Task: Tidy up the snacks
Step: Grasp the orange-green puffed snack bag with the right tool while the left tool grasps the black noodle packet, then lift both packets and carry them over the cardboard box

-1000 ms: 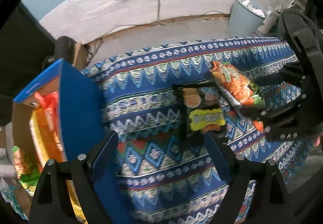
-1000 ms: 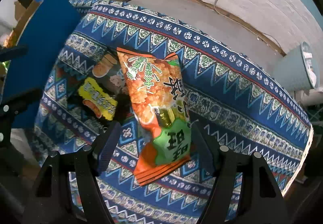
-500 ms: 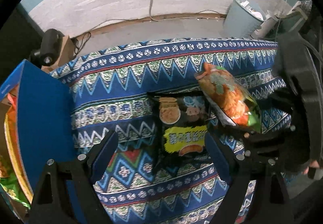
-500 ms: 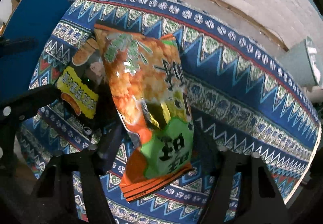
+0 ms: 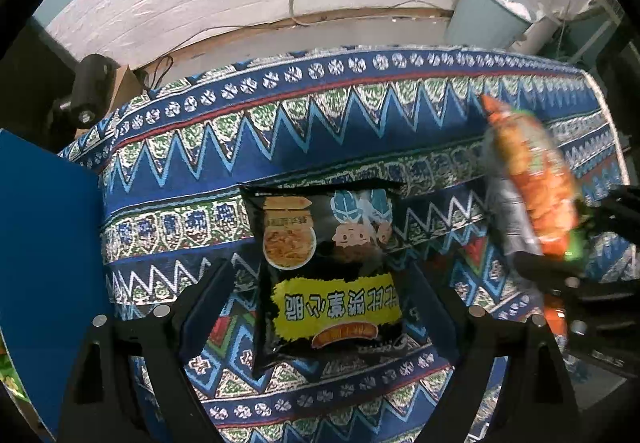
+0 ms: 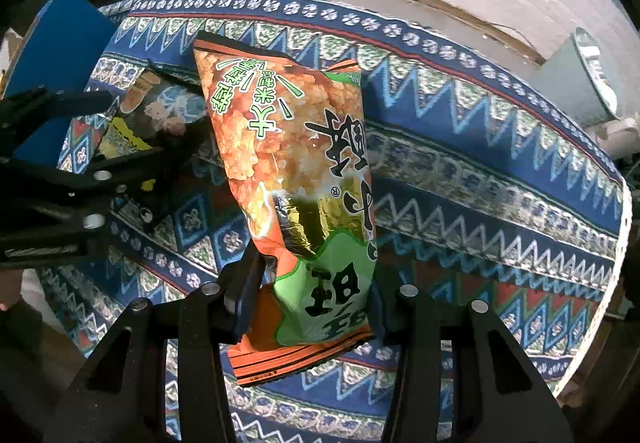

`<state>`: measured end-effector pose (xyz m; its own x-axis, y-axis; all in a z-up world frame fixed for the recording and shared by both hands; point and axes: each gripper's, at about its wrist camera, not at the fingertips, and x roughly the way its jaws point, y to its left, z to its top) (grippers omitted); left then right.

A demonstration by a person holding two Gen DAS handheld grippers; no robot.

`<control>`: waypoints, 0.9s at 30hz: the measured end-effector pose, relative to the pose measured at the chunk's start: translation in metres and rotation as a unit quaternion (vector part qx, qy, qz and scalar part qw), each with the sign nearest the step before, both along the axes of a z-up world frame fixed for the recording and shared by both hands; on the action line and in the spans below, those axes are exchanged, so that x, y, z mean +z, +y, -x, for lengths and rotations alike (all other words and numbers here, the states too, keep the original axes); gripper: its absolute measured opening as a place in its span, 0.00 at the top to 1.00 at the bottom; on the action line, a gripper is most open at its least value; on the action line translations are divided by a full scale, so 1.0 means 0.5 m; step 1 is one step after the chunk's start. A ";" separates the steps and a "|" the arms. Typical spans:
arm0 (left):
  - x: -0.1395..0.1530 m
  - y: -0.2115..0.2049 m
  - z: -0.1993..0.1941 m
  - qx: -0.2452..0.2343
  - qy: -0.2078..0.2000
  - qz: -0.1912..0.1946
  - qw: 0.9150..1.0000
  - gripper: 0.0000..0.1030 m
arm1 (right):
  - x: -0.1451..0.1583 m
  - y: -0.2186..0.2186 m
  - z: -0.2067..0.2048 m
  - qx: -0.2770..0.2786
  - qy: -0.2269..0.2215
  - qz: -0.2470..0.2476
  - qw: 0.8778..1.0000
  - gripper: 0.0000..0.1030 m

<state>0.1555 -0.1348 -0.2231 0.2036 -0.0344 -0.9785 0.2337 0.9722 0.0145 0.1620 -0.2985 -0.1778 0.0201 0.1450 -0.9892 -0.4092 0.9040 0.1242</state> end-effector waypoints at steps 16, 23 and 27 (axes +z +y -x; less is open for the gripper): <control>0.003 -0.008 0.043 -0.035 -0.028 -0.029 0.999 0.44 | 0.062 0.000 0.017 -0.016 -0.031 -0.009 0.999 0.57; 0.051 -0.004 0.061 -0.038 -0.054 -0.033 0.997 0.44 | 0.080 -0.005 0.023 -0.019 -0.041 -0.001 0.999 0.57; 0.088 0.000 0.073 -0.034 -0.069 -0.025 0.997 0.44 | 0.096 -0.007 0.024 -0.023 -0.047 -0.006 0.999 0.57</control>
